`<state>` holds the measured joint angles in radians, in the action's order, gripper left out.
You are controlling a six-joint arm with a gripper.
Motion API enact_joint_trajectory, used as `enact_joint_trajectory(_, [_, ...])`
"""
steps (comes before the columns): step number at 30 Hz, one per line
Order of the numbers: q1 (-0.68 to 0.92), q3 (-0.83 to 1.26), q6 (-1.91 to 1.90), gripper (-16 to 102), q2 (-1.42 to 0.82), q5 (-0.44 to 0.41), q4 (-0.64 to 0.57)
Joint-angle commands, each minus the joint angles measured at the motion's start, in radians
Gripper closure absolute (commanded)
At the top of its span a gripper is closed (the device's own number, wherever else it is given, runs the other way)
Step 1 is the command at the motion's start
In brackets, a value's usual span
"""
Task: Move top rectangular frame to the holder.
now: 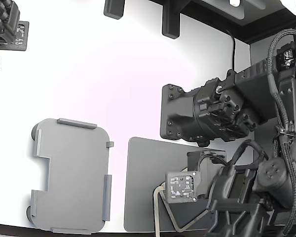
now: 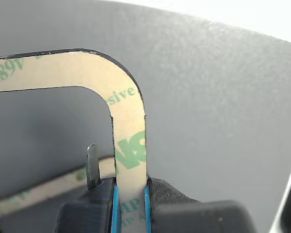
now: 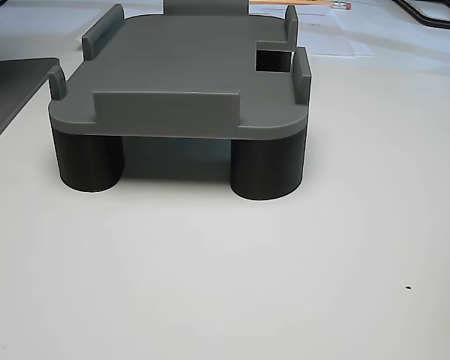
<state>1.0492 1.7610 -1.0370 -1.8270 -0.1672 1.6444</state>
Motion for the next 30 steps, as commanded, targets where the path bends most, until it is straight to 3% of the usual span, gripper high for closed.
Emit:
enact_joint_trajectory(1, [-0.063,-0.141,-0.279,97,0.003,-0.032,0.005])
enact_joint_trajectory(7, [-0.109,-0.29,-0.713,97,0.101,-0.104,0.006])
enact_joint_trajectory(13, [-0.196,-0.38,-1.065,97,0.207,-0.092,0.011])
enact_joint_trajectory(20, [-0.351,-0.35,-1.226,97,0.275,-0.003,-0.005])
enact_joint_trajectory(30, [-0.44,-0.492,-1.259,97,0.399,-0.028,0.011])
